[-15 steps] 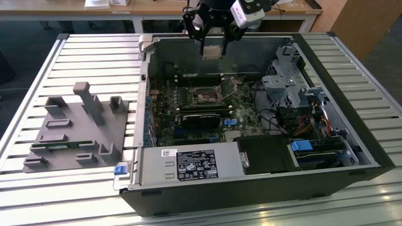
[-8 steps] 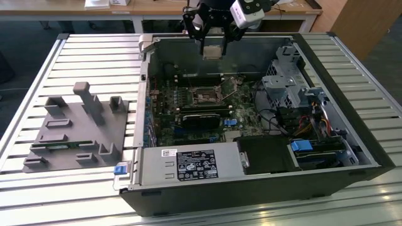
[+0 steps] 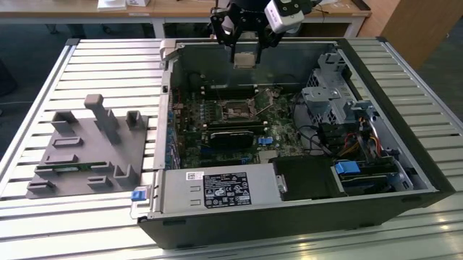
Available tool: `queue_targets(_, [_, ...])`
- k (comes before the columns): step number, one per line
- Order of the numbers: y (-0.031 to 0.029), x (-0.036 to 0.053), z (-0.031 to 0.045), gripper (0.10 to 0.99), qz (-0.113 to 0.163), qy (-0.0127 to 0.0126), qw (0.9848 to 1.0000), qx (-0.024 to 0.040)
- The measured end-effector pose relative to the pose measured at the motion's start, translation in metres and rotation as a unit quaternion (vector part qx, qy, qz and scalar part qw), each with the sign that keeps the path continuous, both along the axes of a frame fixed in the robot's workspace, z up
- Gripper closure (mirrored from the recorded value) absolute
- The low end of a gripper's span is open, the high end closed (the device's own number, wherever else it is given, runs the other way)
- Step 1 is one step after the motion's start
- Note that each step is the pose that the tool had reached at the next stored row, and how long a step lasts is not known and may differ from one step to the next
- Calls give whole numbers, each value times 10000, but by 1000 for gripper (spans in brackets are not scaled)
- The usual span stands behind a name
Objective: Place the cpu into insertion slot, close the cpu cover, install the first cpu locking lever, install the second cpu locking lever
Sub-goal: 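Place the cpu into insertion slot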
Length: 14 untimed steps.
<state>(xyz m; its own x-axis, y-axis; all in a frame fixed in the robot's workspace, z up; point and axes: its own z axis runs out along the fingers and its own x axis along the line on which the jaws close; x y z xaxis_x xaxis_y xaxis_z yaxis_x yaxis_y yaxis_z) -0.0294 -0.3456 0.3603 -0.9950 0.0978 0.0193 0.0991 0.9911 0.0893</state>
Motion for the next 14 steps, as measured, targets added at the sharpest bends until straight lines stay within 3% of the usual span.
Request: queue_targets(14, [7,0,-5,549,-145,0,9999,-1])
